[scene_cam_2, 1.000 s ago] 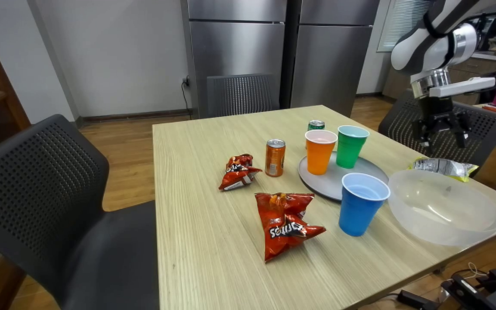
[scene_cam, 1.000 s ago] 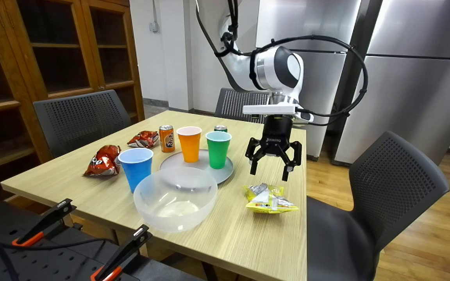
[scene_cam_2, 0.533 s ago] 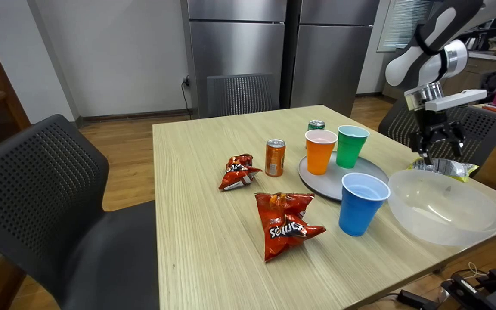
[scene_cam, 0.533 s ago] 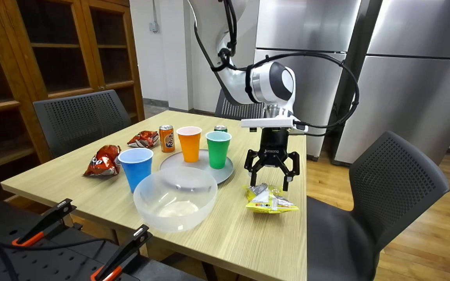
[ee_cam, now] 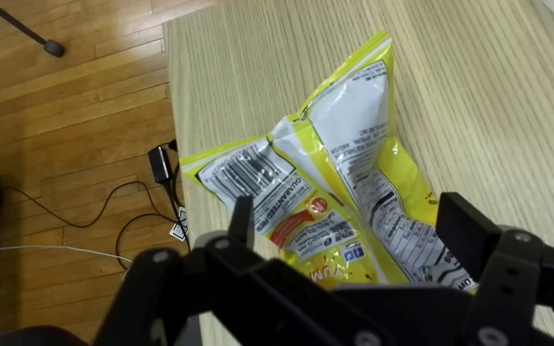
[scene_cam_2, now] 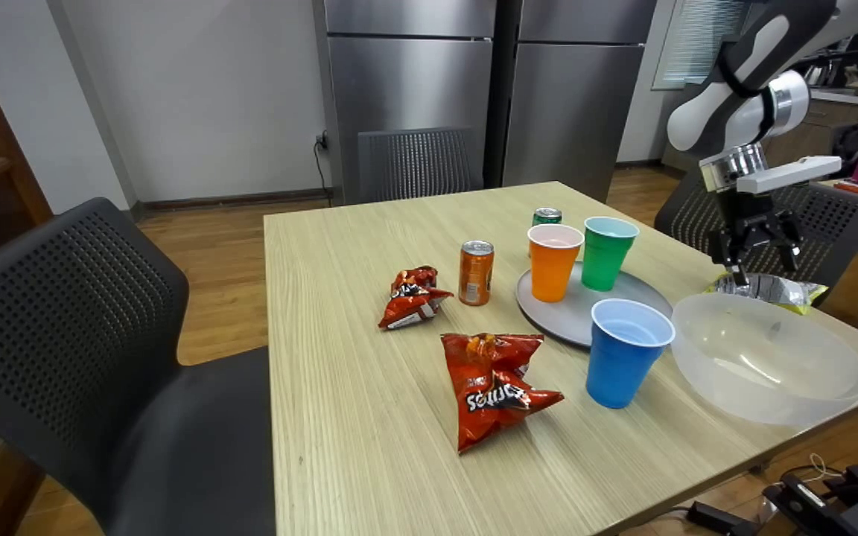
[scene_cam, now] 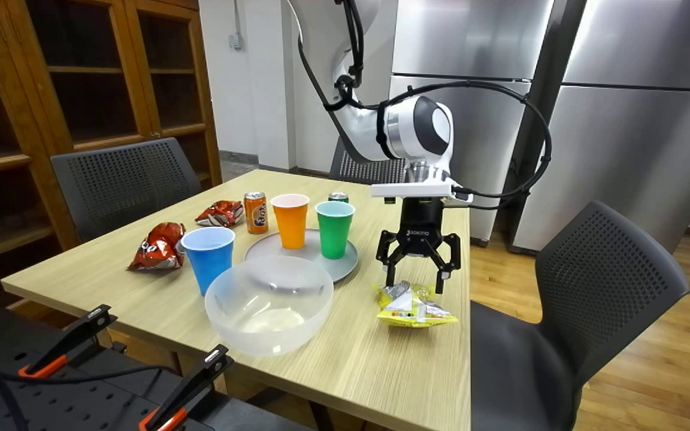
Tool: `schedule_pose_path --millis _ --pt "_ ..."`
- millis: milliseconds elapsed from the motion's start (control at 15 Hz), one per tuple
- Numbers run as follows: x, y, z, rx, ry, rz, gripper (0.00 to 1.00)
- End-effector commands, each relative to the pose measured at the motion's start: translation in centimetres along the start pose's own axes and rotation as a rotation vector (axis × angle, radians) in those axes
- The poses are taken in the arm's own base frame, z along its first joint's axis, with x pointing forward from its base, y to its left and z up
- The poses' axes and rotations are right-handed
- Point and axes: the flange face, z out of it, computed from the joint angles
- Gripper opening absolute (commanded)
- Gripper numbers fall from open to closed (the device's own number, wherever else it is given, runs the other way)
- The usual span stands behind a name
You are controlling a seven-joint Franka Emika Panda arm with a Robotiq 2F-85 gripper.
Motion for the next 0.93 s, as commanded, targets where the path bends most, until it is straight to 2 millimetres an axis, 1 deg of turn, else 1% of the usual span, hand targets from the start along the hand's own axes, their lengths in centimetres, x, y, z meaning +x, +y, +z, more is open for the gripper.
schedule_pose_path --millis 0,200,333,533,600,867 --pt "0.19 0.56 -0.53 -0.013 0.016 -0.026 0.67" --pt "0.23 0.59 -0.58 -0.015 0.021 -0.023 0.42" --pt "0.24 0.58 -0.59 -0.016 0.023 -0.022 0.28" --pt "0.24 0.56 -0.6 -0.017 0.026 -0.022 0.05" --pt "0.22 0.55 -0.61 -0.017 0.028 -0.022 0.01" --pt "-0.11 0.53 -0.77 -0.015 0.041 -0.024 0.0"
